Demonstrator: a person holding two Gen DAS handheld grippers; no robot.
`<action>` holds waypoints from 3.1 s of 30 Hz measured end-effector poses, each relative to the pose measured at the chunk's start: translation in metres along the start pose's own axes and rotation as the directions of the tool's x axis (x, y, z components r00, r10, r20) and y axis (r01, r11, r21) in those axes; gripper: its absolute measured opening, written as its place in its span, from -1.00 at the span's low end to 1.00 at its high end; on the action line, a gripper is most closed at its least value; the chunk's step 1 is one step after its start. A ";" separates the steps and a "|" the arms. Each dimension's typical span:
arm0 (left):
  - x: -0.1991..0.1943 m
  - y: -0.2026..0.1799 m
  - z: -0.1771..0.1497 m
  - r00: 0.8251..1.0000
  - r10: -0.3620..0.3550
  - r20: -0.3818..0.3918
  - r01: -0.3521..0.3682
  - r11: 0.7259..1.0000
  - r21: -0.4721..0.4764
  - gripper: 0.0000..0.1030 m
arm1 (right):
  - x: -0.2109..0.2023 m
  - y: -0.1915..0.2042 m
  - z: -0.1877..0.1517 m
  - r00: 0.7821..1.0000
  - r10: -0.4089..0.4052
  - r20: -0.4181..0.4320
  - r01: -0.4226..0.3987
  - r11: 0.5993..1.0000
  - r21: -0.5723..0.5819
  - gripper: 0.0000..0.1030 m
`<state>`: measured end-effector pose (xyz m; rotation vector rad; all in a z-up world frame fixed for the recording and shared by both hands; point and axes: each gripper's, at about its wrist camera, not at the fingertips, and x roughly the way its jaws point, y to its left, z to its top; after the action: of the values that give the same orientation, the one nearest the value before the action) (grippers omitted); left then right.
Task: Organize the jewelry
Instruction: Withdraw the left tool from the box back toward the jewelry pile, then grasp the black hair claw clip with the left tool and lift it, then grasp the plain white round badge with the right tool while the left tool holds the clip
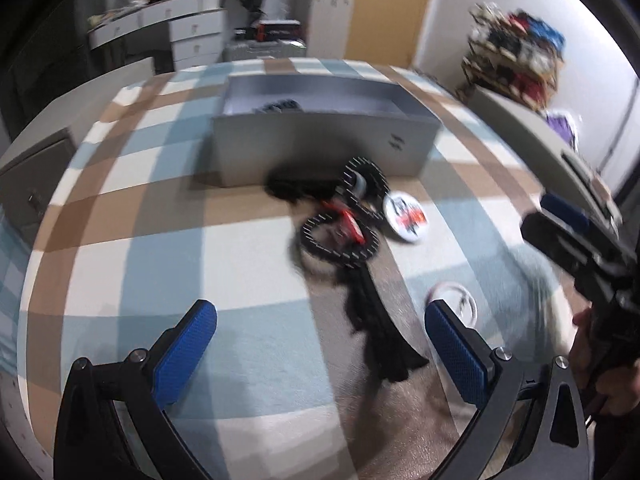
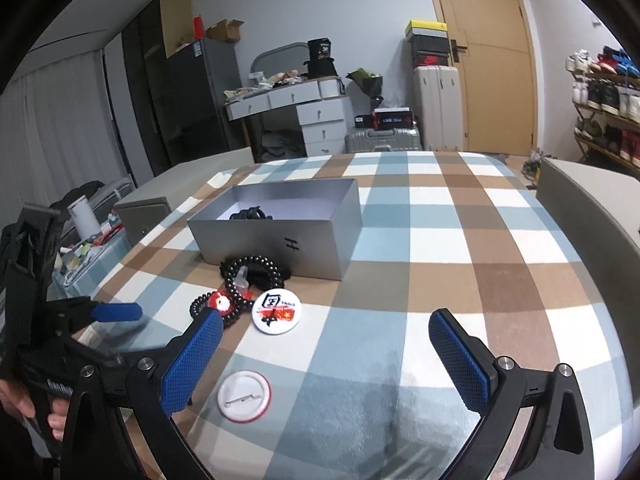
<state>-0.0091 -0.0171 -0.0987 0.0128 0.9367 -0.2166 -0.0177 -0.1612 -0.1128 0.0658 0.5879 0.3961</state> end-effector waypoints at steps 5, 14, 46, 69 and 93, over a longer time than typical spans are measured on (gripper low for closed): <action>0.002 -0.015 0.001 0.999 0.039 0.001 -0.039 0.996 0.079 0.97 | -0.001 -0.002 -0.001 1.000 0.014 -0.009 -0.014 1.000 0.017 1.00; 0.015 -0.009 0.006 0.997 0.031 -0.073 -0.023 0.994 0.103 0.24 | -0.004 -0.002 -0.002 1.000 0.015 -0.005 -0.015 1.000 0.016 1.00; -0.030 0.007 -0.004 0.996 -0.078 -0.048 0.083 0.991 0.108 -0.80 | 0.006 0.021 0.003 0.989 0.128 -0.080 -0.126 0.992 0.024 1.00; -0.043 0.057 -0.014 0.996 -0.086 0.027 0.087 0.996 -0.032 -0.80 | 0.031 0.054 -0.025 0.958 0.099 -0.269 -0.131 0.986 -0.102 0.77; -0.047 0.057 -0.009 0.997 -0.061 0.038 0.062 0.997 -0.045 -0.80 | 0.017 0.052 -0.024 0.979 0.078 -0.186 -0.103 0.986 -0.129 -0.19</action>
<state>-0.0323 0.0485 -0.0712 -0.0627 0.9064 -0.2511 -0.0363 -0.1082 -0.1325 -0.0769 0.7364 0.5343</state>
